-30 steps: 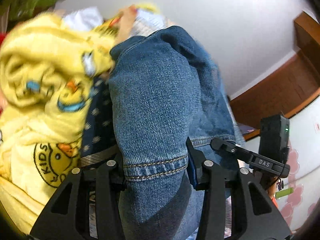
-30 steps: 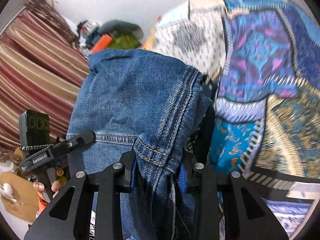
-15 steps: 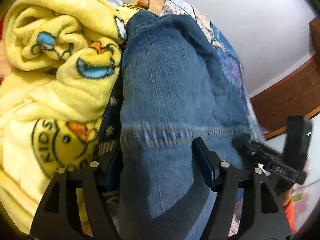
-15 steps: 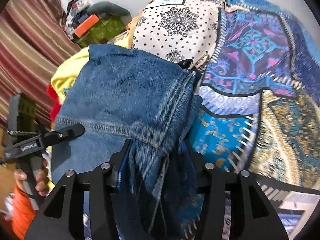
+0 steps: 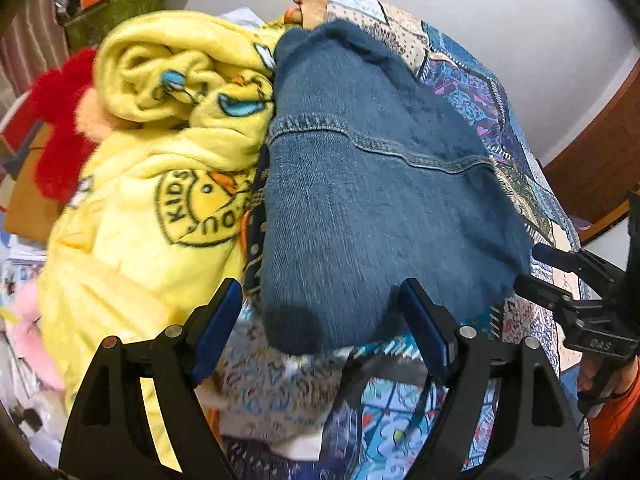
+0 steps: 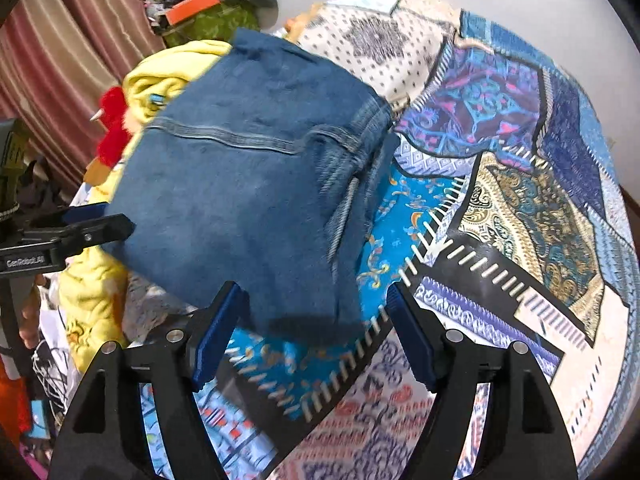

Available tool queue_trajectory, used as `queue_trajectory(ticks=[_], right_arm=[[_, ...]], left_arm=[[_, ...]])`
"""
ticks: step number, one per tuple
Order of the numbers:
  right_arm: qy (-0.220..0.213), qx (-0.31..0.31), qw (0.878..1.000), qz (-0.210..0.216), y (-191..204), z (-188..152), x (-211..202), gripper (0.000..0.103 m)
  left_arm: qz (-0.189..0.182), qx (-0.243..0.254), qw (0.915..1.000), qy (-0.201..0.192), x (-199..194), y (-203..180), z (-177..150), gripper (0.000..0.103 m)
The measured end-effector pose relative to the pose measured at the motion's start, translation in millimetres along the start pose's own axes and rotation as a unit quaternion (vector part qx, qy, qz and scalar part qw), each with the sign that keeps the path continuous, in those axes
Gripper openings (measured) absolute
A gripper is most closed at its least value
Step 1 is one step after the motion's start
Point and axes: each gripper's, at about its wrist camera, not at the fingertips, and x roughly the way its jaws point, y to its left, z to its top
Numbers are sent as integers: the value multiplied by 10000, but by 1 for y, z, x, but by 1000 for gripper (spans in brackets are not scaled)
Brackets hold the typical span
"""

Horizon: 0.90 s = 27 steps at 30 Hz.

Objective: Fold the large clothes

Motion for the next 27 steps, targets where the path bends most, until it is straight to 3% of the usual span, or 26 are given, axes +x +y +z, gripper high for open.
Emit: queue_trajectory(ticks=[7, 11, 15, 20, 24, 27], right_arm=[[-905, -184, 9957, 94, 26, -6, -85, 72], [-1714, -308, 9847, 25, 42, -14, -152, 72], [-2591, -380, 9651, 87, 59, -33, -223, 72], [-3354, -489, 9408, 95, 78, -65, -284, 72], [-3869, -515, 9206, 157, 95, -99, -318, 72], [-4066, -528, 9120, 112, 104, -118, -328, 72]], left_arm=[[48, 5, 9958, -909, -85, -25, -3, 80], [25, 257, 9851, -1700, -155, -52, -14, 80], [-112, 519, 9662, -2525, -223, -81, -39, 80], [-312, 650, 9371, -3415, -292, -109, -88, 80], [-20, 826, 9132, -3991, -321, -129, -127, 80], [113, 835, 8987, -4303, -333, -139, -155, 80]])
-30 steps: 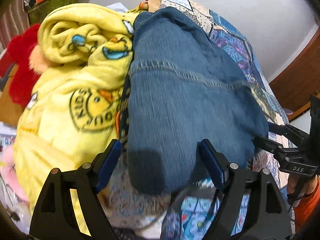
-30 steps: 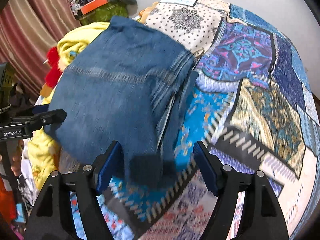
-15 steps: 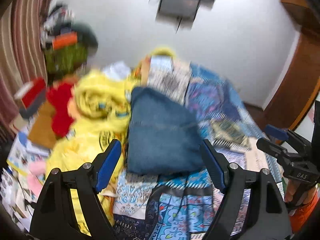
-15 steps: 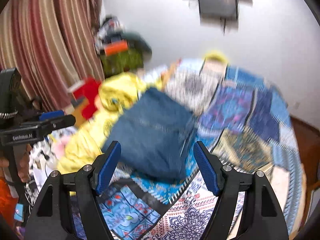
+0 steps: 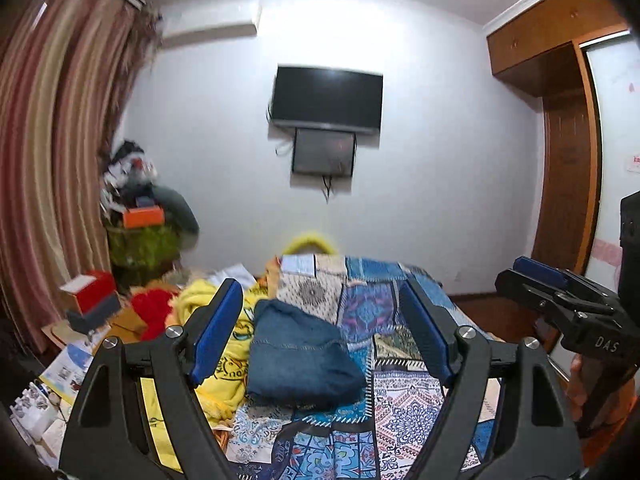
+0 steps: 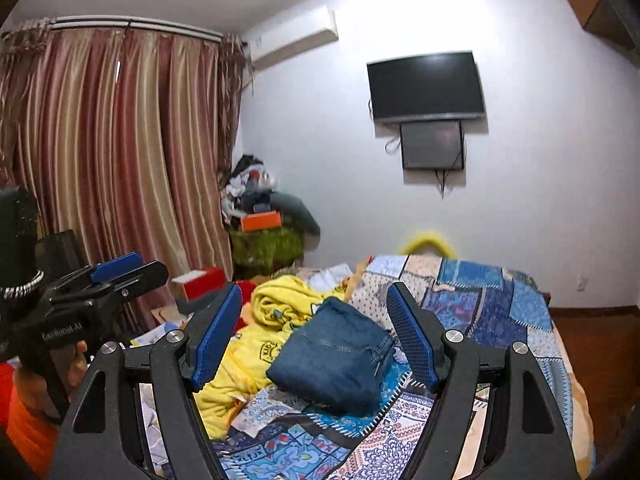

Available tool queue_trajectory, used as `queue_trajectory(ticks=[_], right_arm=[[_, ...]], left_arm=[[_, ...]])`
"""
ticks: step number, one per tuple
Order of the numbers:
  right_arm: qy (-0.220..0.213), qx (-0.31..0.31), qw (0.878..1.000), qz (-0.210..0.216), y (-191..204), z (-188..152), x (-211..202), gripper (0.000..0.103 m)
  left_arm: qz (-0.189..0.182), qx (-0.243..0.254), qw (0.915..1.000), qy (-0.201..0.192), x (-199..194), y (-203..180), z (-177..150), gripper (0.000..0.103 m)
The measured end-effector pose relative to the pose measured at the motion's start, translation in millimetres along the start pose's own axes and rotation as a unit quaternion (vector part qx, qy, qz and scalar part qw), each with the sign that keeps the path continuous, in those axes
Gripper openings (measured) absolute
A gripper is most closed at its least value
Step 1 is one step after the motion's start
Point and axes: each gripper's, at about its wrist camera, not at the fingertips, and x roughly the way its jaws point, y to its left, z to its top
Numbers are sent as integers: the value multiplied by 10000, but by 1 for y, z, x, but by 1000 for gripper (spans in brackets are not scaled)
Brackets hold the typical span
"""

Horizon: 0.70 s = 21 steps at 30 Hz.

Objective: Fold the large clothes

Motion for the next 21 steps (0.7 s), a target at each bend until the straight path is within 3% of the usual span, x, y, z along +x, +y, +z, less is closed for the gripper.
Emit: queue_trajectory(ticks=[4, 6, 10, 13, 21], right_arm=[[-257, -128, 9995, -122, 17, -7, -19, 73], [-337, -151, 9991, -194, 18, -11, -21, 84], [-447, -116, 9983, -348, 21, -12, -26, 88], [-401, -75, 9980, -490, 19, -13, -23, 103], [-447, -5, 9968, -668, 12, -13, -25, 103]], left_arm=[[126, 146, 9994, -289, -25, -16, -8, 80], [171, 182, 9990, -384, -32, -20, -11, 81], [196, 168, 9986, -463, -43, -25, -18, 93], [318, 295, 9980, -456, -46, -30, -22, 97], [355, 386, 9975, -468, -48, -37, -29, 101]])
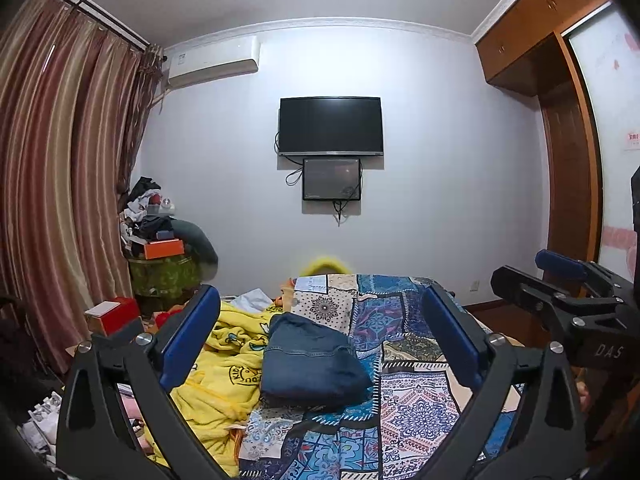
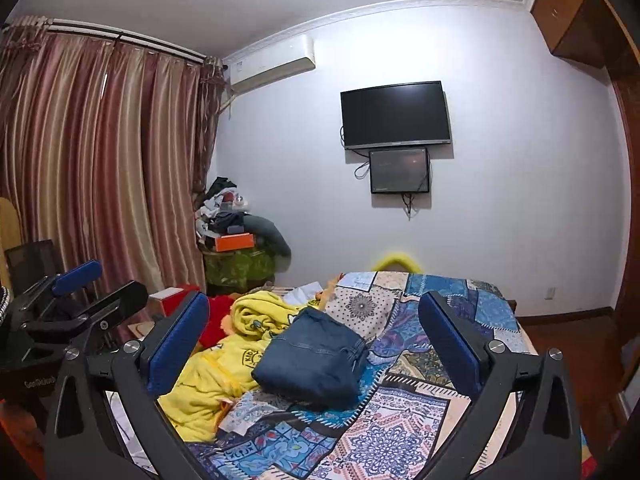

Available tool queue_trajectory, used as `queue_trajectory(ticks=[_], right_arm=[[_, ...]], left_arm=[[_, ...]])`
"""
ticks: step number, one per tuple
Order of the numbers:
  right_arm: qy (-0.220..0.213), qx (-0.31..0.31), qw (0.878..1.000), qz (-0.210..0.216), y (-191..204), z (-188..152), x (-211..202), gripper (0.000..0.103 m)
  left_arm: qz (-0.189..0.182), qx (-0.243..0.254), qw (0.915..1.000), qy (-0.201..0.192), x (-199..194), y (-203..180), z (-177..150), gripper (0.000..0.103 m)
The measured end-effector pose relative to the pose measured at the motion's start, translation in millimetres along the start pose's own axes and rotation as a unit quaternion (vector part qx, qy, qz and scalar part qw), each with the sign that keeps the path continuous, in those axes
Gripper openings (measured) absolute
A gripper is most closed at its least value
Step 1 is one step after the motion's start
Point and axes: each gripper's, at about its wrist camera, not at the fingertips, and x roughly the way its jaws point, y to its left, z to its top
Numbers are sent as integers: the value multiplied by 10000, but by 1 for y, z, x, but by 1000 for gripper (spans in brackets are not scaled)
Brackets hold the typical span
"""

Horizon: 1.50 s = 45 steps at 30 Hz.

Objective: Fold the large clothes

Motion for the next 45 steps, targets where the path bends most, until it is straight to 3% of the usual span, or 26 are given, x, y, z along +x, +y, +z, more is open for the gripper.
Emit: queue_trajectory(ticks=[45], right_arm=[[70, 13, 9999, -139, -3, -8, -15, 103]], left_arm=[[-2, -166, 9997, 203, 13, -2, -2, 102]])
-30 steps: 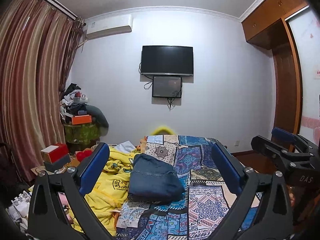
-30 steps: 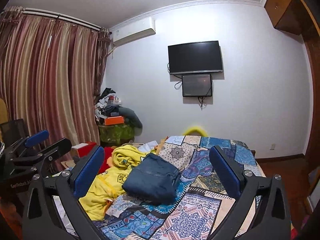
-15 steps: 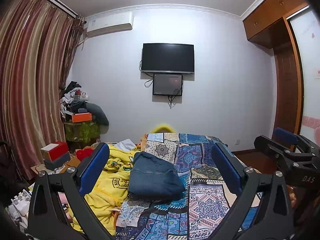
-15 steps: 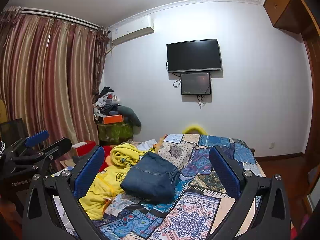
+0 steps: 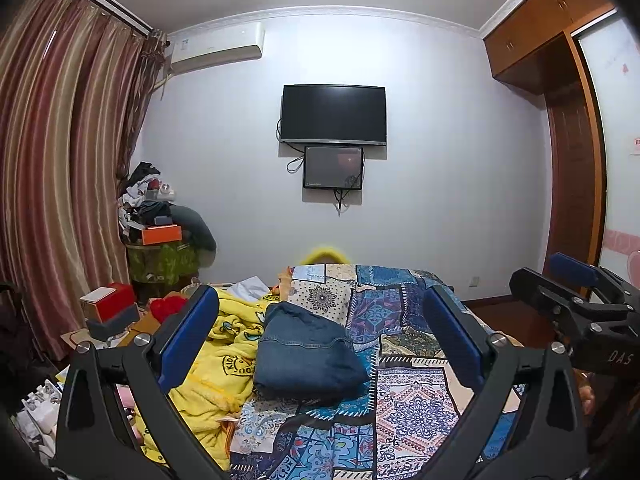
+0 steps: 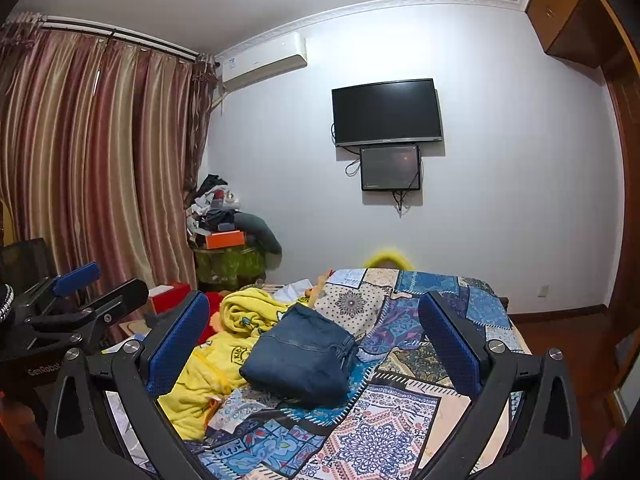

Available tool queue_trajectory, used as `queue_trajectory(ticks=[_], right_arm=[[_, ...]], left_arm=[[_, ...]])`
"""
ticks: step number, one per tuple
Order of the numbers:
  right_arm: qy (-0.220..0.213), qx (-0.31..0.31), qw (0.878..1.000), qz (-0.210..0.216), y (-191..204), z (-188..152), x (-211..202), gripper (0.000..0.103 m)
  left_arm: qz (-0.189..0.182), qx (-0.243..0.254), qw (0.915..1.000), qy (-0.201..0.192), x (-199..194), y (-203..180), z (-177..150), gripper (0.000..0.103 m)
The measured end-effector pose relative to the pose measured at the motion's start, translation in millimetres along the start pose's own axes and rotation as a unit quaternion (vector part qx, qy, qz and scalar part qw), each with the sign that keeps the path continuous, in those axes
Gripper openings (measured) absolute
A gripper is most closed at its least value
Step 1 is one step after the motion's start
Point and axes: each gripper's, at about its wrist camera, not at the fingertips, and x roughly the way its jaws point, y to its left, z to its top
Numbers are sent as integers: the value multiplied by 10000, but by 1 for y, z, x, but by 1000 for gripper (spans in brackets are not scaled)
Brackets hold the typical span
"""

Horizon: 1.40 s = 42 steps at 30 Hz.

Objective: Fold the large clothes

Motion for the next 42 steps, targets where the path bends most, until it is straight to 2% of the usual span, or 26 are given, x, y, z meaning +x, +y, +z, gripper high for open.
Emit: queue_trajectory(ticks=[19, 42], right_arm=[[26, 36, 10000, -29, -2, 2, 0, 103], [91, 73, 9998, -146, 0, -2, 2, 103]], left_arm=[[-80, 30, 10000, 14, 2, 2, 0, 102], [-331, -150, 9991, 240, 13, 11, -4, 103]])
